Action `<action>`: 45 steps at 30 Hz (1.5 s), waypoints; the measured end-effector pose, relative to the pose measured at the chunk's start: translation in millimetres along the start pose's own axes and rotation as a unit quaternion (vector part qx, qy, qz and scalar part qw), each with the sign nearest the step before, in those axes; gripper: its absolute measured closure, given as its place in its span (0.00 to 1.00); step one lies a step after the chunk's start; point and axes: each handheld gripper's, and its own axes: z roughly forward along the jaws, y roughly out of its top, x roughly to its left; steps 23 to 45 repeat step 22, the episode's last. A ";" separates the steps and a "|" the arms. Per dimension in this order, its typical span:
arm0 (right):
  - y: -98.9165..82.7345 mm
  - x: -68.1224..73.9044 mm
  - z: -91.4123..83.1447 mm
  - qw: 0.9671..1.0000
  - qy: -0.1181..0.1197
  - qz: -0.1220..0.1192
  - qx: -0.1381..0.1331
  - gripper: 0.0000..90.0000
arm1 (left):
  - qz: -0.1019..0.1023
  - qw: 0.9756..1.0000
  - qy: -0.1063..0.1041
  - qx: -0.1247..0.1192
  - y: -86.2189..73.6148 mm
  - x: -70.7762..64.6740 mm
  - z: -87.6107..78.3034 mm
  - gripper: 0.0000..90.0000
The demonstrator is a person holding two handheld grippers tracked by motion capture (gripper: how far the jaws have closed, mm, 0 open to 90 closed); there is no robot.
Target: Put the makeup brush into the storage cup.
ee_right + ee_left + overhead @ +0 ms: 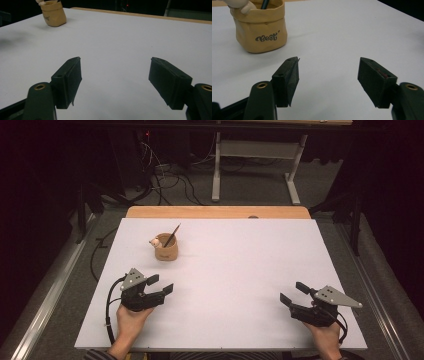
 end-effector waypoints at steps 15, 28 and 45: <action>-0.5 -3.6 3.4 1.000 0.004 0.009 0.009 0.31 | 0.003 1.000 -0.004 -0.001 -0.4 -0.2 -0.2 0.38; -0.6 -4.0 3.7 1.000 0.004 0.010 0.009 0.31 | 0.003 1.000 -0.005 -0.004 -0.3 -0.2 -0.8 0.38; -0.6 -4.0 3.7 1.000 0.004 0.010 0.009 0.31 | 0.003 1.000 -0.005 -0.004 -0.3 -0.2 -0.8 0.38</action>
